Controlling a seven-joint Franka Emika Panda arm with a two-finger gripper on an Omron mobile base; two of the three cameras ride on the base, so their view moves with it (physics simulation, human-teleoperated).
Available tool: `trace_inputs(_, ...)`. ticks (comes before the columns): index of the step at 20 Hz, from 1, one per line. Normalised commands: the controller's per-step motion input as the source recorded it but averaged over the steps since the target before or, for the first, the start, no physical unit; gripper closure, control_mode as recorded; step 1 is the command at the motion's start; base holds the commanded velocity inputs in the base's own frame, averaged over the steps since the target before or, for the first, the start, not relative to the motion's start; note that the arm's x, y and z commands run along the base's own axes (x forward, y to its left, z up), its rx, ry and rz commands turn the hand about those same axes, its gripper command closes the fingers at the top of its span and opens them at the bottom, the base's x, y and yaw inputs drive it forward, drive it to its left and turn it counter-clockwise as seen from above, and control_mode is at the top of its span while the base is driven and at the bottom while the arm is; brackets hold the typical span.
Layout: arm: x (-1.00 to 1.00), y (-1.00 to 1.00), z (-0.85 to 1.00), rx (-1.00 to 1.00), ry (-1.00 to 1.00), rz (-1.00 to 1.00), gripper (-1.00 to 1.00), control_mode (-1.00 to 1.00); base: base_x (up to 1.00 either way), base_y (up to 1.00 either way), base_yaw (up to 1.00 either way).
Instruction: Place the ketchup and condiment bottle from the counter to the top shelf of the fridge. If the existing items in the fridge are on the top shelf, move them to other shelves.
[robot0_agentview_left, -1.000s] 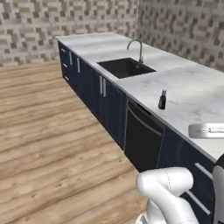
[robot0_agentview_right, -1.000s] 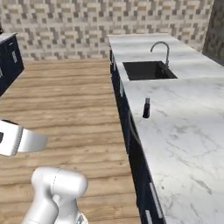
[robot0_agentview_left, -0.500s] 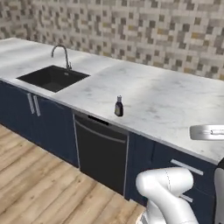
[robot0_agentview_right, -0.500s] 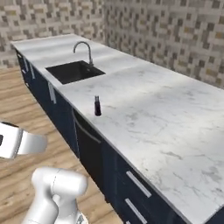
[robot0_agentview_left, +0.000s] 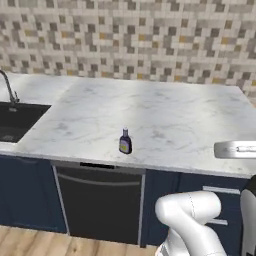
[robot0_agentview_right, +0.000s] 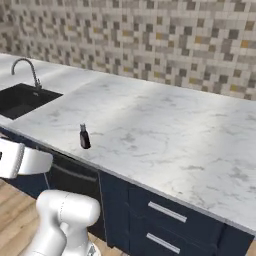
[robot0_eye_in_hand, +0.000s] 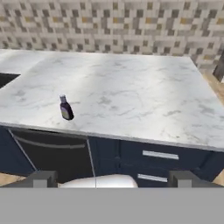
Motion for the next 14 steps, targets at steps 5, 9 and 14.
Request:
trace_inputs(5, 0.00, 0.00, 0.00, 0.00, 0.00, 0.00, -1.00, 1.00, 0.55, 0.60, -0.65)
trace_inputs(9, 0.00, 0.00, 0.00, 0.00, 0.00, 0.00, -1.00, 1.00, 0.31, 0.20, -0.16)
trace_inputs(14, 0.00, 0.00, 0.00, 0.00, 0.00, 0.00, -1.00, 1.00, 0.31, 0.09, -0.08)
